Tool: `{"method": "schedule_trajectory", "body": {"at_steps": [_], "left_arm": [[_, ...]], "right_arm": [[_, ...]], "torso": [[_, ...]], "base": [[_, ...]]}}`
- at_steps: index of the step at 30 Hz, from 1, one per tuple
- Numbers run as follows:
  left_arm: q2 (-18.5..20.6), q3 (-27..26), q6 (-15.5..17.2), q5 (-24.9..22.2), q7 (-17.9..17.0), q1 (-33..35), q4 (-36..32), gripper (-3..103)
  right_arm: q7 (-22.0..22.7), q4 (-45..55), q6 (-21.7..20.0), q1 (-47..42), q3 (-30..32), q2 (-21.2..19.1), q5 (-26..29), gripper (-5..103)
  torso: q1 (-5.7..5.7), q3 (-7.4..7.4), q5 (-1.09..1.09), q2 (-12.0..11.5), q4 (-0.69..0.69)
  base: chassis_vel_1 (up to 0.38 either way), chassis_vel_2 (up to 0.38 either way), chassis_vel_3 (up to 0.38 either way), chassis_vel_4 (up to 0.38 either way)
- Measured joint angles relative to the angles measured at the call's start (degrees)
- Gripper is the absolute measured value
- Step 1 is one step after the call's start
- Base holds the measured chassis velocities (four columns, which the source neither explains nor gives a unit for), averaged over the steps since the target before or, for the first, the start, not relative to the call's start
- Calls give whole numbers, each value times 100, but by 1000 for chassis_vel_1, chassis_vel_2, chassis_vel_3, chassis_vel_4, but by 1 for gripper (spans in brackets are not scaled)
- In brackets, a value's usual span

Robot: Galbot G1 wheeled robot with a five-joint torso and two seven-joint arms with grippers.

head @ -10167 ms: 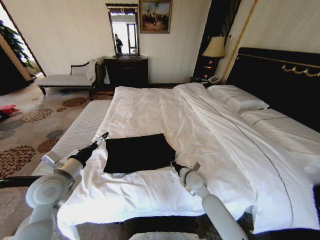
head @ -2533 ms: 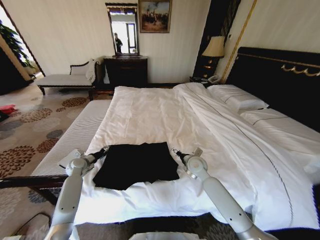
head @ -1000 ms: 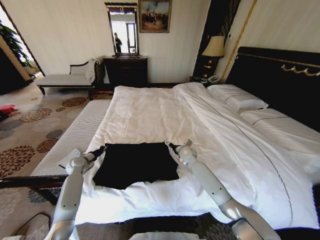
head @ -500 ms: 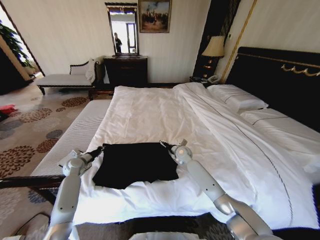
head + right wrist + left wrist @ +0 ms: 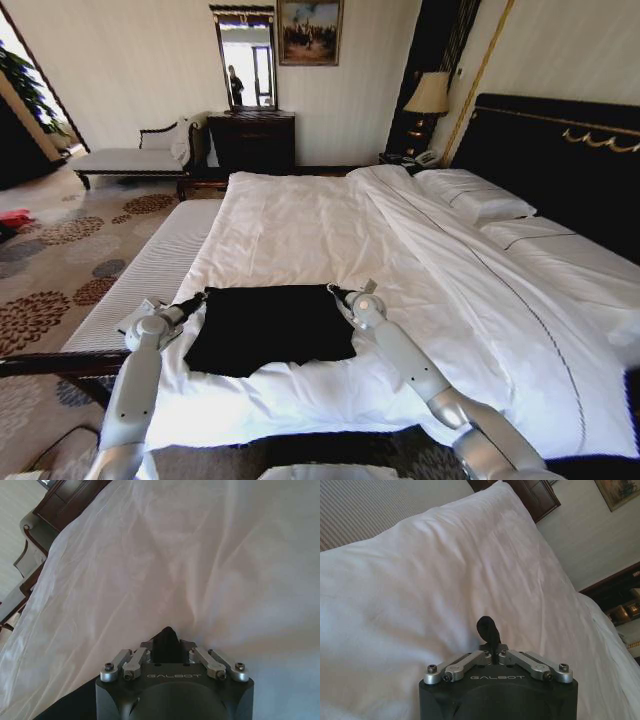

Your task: Fold the clothes on the bed.

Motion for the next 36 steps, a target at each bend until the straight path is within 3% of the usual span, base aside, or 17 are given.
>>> {"method": "schedule_trajectory", "body": {"at_steps": [7, 10, 19, 27, 36], "left_arm": [[1, 41, -29, 92, 52, -71, 77, 1], [3, 54, -65, 72, 82, -109, 88, 1], [-87, -73, -520, -435, 528, -51, 47, 1], [-126, -202, -886, -727, 847, 282, -174, 1], [-22, -380, -996, -798, 1366, 929, -434, 1]], "right_arm": [[-77, 68, 39, 5, -45, -10, -40, 3], [-192, 63, 159, 33, -43, -12, -97, 1], [-767, 293, 865, -117, 125, 8, -90, 0], [-827, 606, 1159, -444, 221, -27, -108, 0], [-629, 1358, 1287, -1108, 341, -320, -24, 0]], "torso": [[0, 0, 0, 0, 0], [0, 0, 0, 0, 0], [0, 0, 0, 0, 0], [0, 0, 0, 0, 0], [-1, -1, 0, 0, 0]], "base": [[0, 0, 0, 0], [0, 0, 0, 0], [0, 0, 0, 0], [0, 0, 0, 0], [0, 0, 0, 0]]}}
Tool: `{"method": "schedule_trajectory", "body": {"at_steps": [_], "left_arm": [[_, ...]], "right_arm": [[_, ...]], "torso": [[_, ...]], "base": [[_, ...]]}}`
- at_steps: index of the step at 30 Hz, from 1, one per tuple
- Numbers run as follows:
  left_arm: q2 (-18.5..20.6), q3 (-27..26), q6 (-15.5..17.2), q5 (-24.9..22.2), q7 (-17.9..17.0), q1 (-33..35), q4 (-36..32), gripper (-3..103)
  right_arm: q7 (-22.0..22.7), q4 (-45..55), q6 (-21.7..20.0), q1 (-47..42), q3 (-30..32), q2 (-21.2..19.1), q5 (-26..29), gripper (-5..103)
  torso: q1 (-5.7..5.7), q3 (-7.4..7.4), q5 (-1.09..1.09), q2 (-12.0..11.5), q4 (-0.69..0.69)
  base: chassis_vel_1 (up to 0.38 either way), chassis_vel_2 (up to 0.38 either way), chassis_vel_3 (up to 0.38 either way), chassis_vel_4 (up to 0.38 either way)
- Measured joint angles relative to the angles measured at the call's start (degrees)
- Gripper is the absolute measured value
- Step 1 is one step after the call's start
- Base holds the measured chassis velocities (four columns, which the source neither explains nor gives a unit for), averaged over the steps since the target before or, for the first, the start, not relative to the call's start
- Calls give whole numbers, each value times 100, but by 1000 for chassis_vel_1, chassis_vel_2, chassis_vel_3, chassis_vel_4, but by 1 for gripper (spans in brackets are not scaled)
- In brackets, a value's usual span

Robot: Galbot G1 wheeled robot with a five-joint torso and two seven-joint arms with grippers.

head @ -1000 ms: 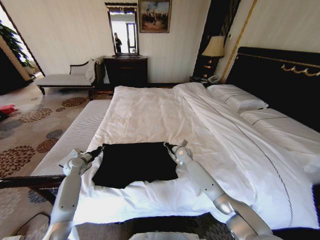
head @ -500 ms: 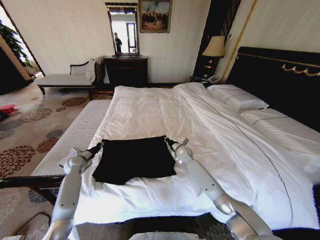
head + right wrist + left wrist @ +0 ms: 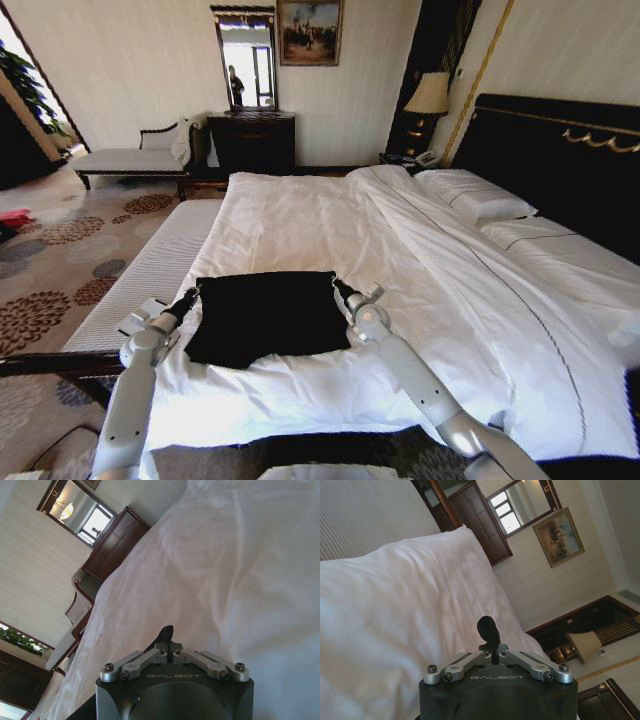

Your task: Fold the clothes on the bed.

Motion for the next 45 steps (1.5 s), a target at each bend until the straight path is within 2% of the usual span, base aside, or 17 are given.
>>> {"method": "schedule_trajectory", "body": {"at_steps": [2, 16, 20, 27, 34, 45], "left_arm": [[61, -16, -48, 13, 164, 218, -95, 1], [323, -68, -229, 36, 668, 1008, -749, 1], [359, -71, -245, 39, 667, 1122, -871, 1], [427, -42, -158, 245, 426, 1452, -1073, 1], [554, -88, -79, 538, 468, 1814, -1106, 1], [576, -121, -70, 636, 466, 2065, -1358, 1]], "right_arm": [[88, 289, 4, -266, -2, -158, 14, 0], [483, 1443, 132, -859, 32, -664, 25, 0], [513, 1606, 137, -991, 43, -737, 22, 0], [609, 1786, 135, -1356, 44, -881, -82, 0], [641, 1731, 106, -1453, 61, -880, -182, 0], [779, 1978, 83, -1791, 33, -1021, -308, 0]], "torso": [[0, 0, 0, 1, 0], [0, 0, 0, 1, 1], [0, 0, 0, 1, 0], [0, 0, 0, 1, 0], [0, 0, 0, 1, 1], [0, 0, 0, 0, 0]], "base": [[0, 0, 0, 0], [0, 0, 0, 0], [0, 0, 0, 0], [0, 0, 0, 0], [0, 0, 0, 0], [0, 0, 0, 0]]}}
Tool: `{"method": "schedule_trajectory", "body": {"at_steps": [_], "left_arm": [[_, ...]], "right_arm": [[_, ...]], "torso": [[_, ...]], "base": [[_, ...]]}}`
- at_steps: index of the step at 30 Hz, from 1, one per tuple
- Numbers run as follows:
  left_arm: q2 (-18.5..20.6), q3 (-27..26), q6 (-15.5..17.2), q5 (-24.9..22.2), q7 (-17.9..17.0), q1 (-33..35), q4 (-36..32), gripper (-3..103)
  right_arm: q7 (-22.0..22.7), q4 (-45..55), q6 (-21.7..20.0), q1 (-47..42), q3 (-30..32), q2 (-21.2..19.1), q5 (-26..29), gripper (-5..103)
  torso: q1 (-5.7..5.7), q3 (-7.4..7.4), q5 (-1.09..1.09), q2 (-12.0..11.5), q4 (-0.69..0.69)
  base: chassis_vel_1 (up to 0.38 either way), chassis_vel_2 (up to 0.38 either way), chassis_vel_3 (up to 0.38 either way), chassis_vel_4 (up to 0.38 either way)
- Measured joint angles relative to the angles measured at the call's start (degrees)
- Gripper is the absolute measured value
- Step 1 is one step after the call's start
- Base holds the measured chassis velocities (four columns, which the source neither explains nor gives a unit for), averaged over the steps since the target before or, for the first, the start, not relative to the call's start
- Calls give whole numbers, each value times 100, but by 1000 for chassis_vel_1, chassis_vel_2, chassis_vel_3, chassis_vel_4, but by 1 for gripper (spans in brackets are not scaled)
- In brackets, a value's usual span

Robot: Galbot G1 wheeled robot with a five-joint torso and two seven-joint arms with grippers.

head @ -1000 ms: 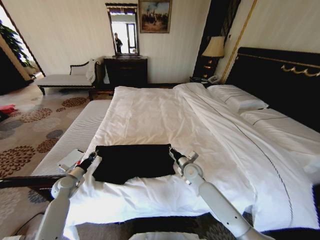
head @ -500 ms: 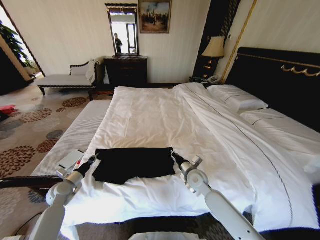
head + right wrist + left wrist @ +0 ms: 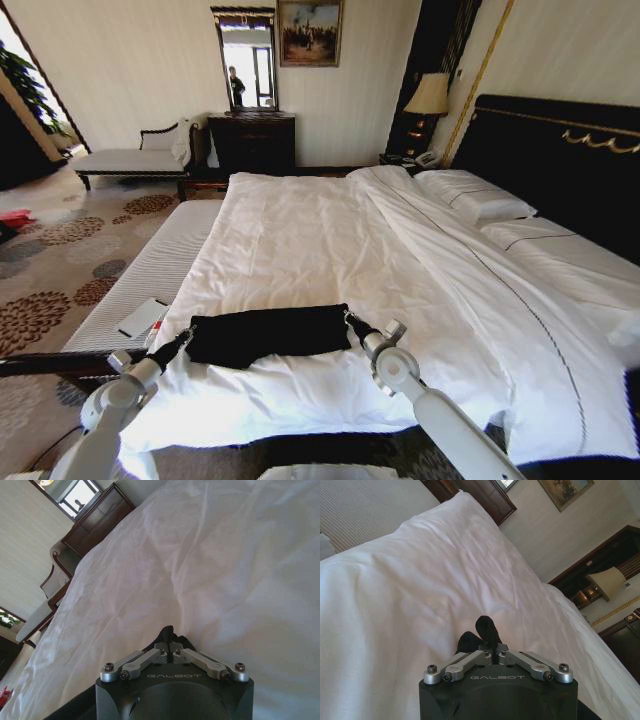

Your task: Fold the clothes on the bed.

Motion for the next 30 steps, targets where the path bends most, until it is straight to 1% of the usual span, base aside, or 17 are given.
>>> {"method": "schedule_trajectory", "body": {"at_steps": [4, 8, 15, 16, 17, 18, 19, 20, 21, 22, 23, 24, 25, 26, 27, 28, 30], "left_arm": [[30, -35, -4, 7, 22, 73, -57, 1], [57, -52, -43, 166, 120, 171, -94, 1], [2, -32, -170, 331, 100, 190, -133, 1], [-30, -27, -203, 380, 76, 194, -186, -2], [-53, -27, -234, 421, 73, 195, -236, 3], [-53, -27, -234, 421, 73, 195, -236, 3], [-72, -34, -267, 456, 73, 195, -291, 8], [-94, -61, -331, 517, 73, 192, -395, 8], [-103, -110, -438, 619, 53, 188, -560, 19], [-98, -161, -527, 693, 11, 173, -730, 24], [-81, -192, -580, 731, -30, 147, -840, 24], [-81, -192, -580, 731, -30, 147, -840, 24], [-55, -218, -627, 749, -78, 100, -943, 29], [1, -255, -684, 719, -198, -16, -1117, 35], [46, -321, -707, 599, -317, -89, -1287, 40], [75, -426, -713, 466, -438, -123, -1441, 45], [91, -496, -715, 377, -505, -135, -1540, 45]], "right_arm": [[13, 125, -4, -171, 23, -24, -49, 0], [32, 203, -13, -350, 59, -2, -144, 0], [26, 126, -28, -403, 59, 80, -348, 0], [21, 133, -55, -403, 76, 89, -382, -2], [22, 155, -68, -402, 101, 89, -394, 3], [22, 155, -68, -402, 101, 89, -394, 3], [22, 197, -80, -400, 129, 84, -400, 3], [18, 276, -99, -399, 179, 73, -404, 9], [15, 409, -112, -399, 269, 47, -413, 14], [16, 571, -118, -417, 382, 3, -425, 19], [30, 707, -124, -457, 480, -34, -436, 25], [30, 707, -124, -457, 480, -34, -436, 25], [54, 853, -139, -530, 610, -75, -445, 30], [101, 1117, -175, -690, 894, -152, -446, 35], [128, 1278, -198, -756, 1076, -226, -431, 41], [165, 1395, -247, -753, 1205, -308, -398, 46], [201, 1454, -300, -713, 1262, -367, -360, 46]], "torso": [[0, 0, 0, 0, 0], [0, 0, 0, 0, 0], [0, 0, 0, 0, 1], [0, 0, 0, 0, 1], [0, 0, 0, 0, 1], [0, 0, 0, 0, 1], [0, 0, 0, 0, 0], [0, 0, 0, 0, 0], [0, 0, 0, 0, 1], [0, 0, 0, 0, 3], [0, 0, 0, 0, 3], [0, 0, 0, 0, 3], [0, 1, 0, 0, 4], [0, 0, 0, 0, -1], [0, 0, 0, 0, -10], [0, 0, -1, 0, -10], [0, 0, 0, 0, -8]], "base": [[0, 0, 0, 0], [0, 0, 0, 0], [0, 0, 0, 0], [0, 0, 0, 0], [0, 0, 0, 0], [0, 0, 0, 0], [0, 0, 0, 0], [0, 0, 0, 0], [0, 0, 0, 0], [0, 0, 0, 0], [0, 0, 0, 0], [0, 0, 0, 0], [0, 0, 0, 0], [0, 0, 0, 0], [0, 0, 0, 0], [0, 0, 0, 0], [0, 0, 0, 0]]}}
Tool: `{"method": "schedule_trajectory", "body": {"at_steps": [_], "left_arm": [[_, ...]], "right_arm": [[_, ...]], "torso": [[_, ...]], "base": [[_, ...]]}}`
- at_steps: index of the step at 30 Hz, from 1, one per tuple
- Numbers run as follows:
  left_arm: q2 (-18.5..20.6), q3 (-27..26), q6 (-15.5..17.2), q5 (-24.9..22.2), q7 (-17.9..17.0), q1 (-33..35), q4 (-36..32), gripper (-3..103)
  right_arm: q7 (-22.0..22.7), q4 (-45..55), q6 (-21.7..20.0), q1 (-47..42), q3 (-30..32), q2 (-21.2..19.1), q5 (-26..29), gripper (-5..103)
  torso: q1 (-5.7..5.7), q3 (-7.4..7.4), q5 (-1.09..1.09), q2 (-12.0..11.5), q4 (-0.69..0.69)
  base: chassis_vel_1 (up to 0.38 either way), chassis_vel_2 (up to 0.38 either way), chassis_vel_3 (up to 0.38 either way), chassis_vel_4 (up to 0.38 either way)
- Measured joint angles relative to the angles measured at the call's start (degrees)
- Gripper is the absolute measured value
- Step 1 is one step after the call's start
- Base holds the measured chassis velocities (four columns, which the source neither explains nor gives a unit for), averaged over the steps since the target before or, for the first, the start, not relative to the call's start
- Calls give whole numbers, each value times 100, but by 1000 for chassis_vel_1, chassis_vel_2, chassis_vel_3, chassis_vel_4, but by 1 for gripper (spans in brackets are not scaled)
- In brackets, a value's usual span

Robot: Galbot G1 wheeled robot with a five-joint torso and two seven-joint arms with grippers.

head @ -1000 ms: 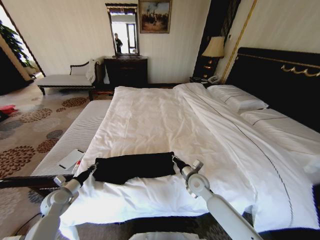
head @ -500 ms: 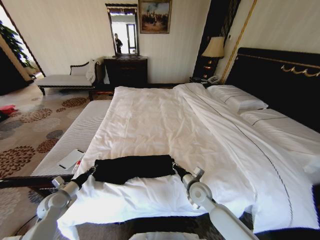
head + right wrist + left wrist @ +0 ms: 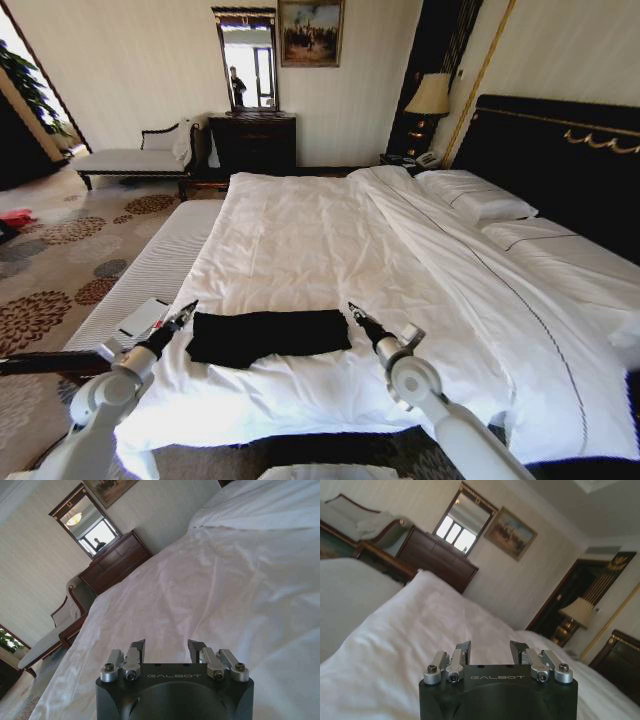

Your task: Fold the clothes on the bed.

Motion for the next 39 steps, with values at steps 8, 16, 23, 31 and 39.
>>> {"method": "schedule_trajectory", "body": {"at_steps": [8, 16, 23, 31, 39], "left_arm": [[181, -134, 277, -552, -1150, -397, -1178, 78], [167, 189, 643, 92, -1429, -302, -1906, 99], [57, 100, 772, 213, -1578, -70, -2413, 100], [-1, -2, 874, 261, -1634, 33, -2478, 100], [-35, 47, 892, 350, -1645, 30, -2381, 100]], "right_arm": [[223, -326, -695, 1462, -967, -580, 771, 79], [711, -729, -1316, 2897, -2490, -495, 2005, 99], [1437, -1367, -1606, 4052, -3575, 46, 2970, 100], [616, -2173, -1572, 4469, -4172, 313, 2037, 100], [-1539, -2997, -508, 4469, -4611, 360, 675, 100]], "torso": [[2, 1, 0, -1, 8], [2, 1, 0, 0, 9], [1, 1, 0, -1, 9], [1, 1, -1, -1, 9], [1, 1, 0, -1, 7]], "base": [[0, 0, 0, 0], [0, 0, 0, 0], [0, 0, 0, 0], [0, 0, 0, 0], [0, 0, 0, 0]]}}
